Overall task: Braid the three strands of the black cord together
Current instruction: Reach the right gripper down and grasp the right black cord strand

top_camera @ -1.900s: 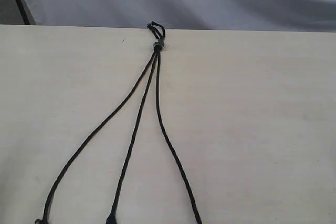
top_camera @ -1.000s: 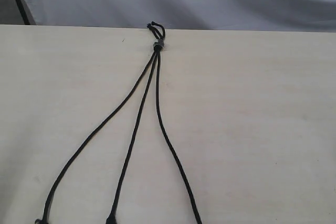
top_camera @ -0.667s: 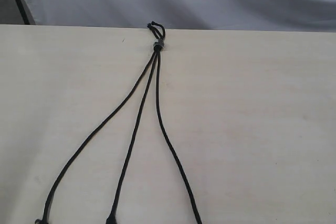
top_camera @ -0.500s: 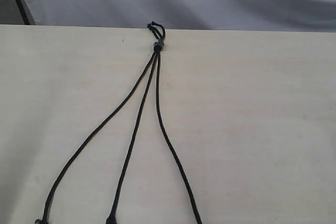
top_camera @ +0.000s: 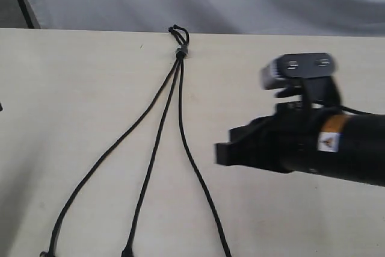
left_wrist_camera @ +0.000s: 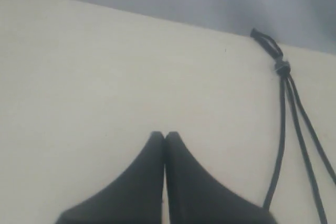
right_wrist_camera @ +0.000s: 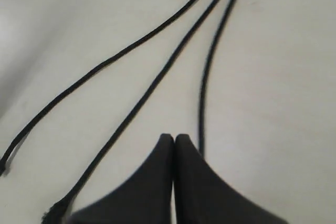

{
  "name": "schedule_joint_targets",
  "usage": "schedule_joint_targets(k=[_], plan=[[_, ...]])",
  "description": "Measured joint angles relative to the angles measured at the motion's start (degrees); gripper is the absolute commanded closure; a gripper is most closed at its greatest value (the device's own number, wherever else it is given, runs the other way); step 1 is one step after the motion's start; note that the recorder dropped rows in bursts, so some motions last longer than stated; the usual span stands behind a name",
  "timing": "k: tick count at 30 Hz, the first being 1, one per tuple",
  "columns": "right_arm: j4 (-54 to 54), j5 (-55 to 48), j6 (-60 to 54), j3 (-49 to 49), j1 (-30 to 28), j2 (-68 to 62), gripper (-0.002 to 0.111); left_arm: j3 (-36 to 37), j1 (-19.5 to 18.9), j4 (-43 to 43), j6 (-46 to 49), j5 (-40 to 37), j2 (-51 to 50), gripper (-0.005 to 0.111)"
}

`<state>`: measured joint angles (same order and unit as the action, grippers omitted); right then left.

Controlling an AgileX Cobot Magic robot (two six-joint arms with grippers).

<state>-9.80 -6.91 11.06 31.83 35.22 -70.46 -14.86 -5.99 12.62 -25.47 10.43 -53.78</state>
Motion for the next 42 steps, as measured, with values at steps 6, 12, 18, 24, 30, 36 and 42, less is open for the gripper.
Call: schedule_joint_targets(k=[6,12,18,24,30,36,42], plan=[[0.0,-12.4,0.0,17.9,7.3,-21.0,0.079,0.0,0.0,0.2,-0.1,3.7,-7.2,0.107],[0.0,-24.0,0.1,32.2,9.8,-36.9,0.075,0.0,0.0,0.2,-0.1,5.2,-8.1,0.107],[0.2,-29.2,1.0,40.7,11.5,-44.7,0.075,0.0,0.0,0.2,-0.1,5.6,-8.1,0.107],[2.4,-32.5,4.8,46.1,11.7,-48.1,0.075,0.0,0.0,0.2,-0.1,5.7,-8.1,0.107],[7.0,-34.8,10.0,48.4,11.7,-50.8,0.075,0.0,0.0,0.2,-0.5,5.7,-8.1,0.107],[7.9,-36.1,10.2,50.3,11.7,-52.0,0.100,0.0,0.0,0.3,-0.6,5.7,-8.1,0.107],[8.4,-40.9,4.6,52.9,11.7,-52.3,0.108,0.0,0.0,0.3,-0.6,5.8,-8.1,0.107]])
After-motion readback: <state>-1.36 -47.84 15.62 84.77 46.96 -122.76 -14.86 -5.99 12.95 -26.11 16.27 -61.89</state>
